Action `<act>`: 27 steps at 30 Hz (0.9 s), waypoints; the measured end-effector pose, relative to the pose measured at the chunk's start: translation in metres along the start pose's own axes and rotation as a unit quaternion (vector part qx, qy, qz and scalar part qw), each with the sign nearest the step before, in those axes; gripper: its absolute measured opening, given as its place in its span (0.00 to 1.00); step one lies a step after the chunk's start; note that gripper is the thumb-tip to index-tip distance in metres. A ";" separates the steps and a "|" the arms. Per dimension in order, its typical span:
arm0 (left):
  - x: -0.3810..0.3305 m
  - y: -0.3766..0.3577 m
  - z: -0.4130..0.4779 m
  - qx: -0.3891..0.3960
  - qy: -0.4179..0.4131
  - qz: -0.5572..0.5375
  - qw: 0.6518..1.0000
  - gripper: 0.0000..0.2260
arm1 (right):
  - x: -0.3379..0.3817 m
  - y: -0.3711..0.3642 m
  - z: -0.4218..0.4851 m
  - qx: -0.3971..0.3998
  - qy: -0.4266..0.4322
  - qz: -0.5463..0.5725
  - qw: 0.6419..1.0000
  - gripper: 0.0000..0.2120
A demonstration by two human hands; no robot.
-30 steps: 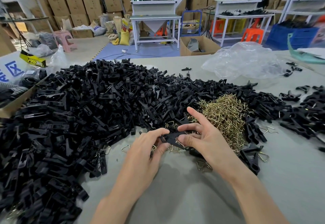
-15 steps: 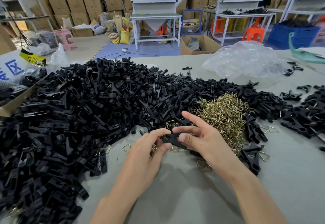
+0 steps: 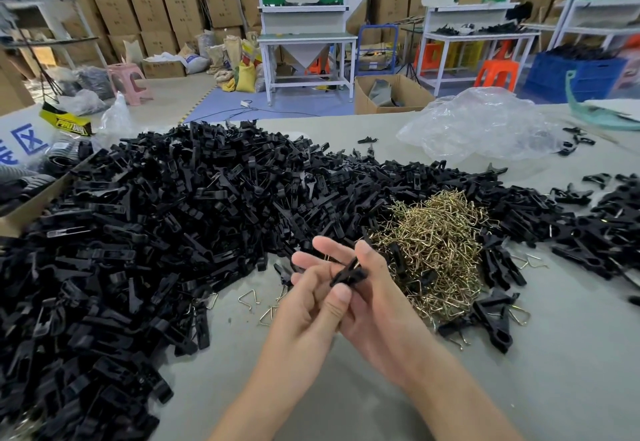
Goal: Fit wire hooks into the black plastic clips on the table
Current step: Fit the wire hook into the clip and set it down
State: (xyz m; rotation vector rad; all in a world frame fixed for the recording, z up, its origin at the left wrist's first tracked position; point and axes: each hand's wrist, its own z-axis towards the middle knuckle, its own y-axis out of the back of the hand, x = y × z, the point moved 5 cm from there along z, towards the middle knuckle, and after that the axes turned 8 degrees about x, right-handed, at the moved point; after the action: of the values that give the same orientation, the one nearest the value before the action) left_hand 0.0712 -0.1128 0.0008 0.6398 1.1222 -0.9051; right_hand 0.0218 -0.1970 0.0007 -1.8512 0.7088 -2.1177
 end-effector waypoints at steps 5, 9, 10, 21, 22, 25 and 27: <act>0.005 -0.002 -0.002 0.024 0.022 0.001 0.999 0.11 | -0.002 0.001 0.000 0.000 -0.019 -0.034 0.999 0.16; 0.005 -0.001 -0.002 0.026 0.032 0.000 0.999 0.12 | -0.002 -0.001 0.001 0.021 -0.019 -0.035 0.999 0.14; 0.006 -0.001 -0.001 0.025 0.035 -0.007 0.999 0.12 | -0.002 -0.001 0.002 0.022 -0.020 -0.036 0.999 0.14; 0.010 -0.007 0.004 0.002 0.054 -0.040 0.998 0.09 | -0.008 0.007 0.010 -0.028 -0.084 -0.001 0.996 0.20; 0.012 -0.008 0.004 0.002 0.057 -0.041 0.998 0.08 | -0.009 0.007 0.010 -0.030 -0.087 0.015 0.996 0.18; 0.012 -0.007 0.004 0.001 0.061 -0.041 0.997 0.08 | -0.010 0.008 0.012 -0.042 -0.090 0.054 0.994 0.16; 0.012 -0.007 0.006 0.006 0.062 -0.043 0.997 0.08 | -0.011 0.009 0.013 -0.047 -0.089 0.071 0.992 0.16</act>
State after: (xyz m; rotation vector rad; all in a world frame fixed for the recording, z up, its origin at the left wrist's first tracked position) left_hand 0.0700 -0.1240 -0.0083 0.6689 1.2641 -0.9573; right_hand 0.0348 -0.2016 -0.0121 -1.9452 0.8808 -1.8345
